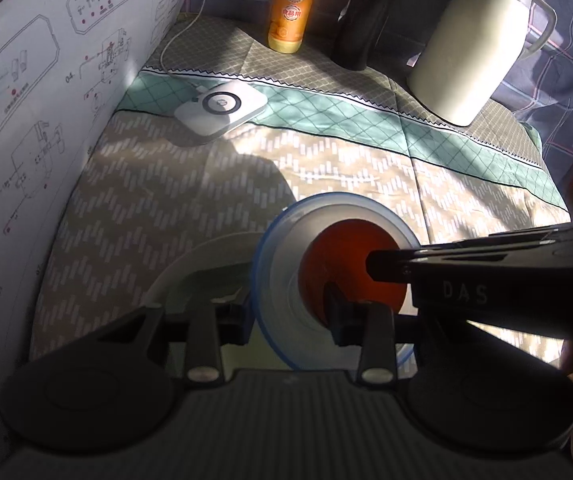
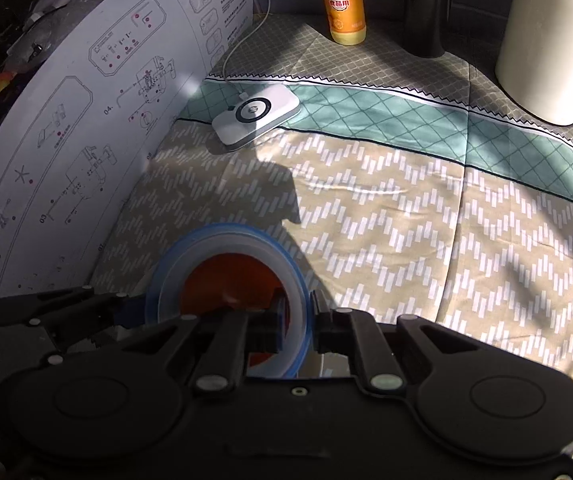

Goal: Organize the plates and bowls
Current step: 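Carry the nested bowls with both grippers onto the stacked plates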

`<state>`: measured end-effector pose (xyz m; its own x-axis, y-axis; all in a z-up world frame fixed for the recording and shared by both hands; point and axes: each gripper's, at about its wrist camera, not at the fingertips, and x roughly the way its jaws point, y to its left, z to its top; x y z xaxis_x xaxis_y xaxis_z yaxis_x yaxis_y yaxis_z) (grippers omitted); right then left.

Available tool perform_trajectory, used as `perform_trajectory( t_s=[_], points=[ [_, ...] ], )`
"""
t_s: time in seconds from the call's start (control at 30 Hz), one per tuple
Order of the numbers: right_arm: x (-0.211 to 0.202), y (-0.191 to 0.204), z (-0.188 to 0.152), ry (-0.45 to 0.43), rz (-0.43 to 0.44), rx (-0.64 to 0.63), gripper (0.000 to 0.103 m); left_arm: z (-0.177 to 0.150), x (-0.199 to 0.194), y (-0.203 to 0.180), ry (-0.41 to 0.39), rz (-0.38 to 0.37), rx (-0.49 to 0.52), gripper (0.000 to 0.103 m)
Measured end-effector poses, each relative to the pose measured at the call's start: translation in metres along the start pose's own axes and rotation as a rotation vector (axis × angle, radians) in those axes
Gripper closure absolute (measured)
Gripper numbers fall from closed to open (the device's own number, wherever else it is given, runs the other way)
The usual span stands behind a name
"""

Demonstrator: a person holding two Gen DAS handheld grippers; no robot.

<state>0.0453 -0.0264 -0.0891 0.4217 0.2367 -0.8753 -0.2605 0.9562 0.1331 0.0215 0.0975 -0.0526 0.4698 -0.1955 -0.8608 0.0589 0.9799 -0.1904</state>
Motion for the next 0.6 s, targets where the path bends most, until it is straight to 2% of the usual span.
perform_trajectory(
  t_s=[0.27, 0.6],
  points=[
    [0.021, 0.035, 0.003, 0.069, 0.040, -0.052, 0.091, -0.012, -0.006, 0.033, 0.032, 0.030, -0.063, 0.068],
    [0.035, 0.034, -0.001, 0.114, 0.032, -0.045, 0.091, -0.017, 0.003, 0.035, 0.068, 0.020, -0.069, 0.068]
  ],
)
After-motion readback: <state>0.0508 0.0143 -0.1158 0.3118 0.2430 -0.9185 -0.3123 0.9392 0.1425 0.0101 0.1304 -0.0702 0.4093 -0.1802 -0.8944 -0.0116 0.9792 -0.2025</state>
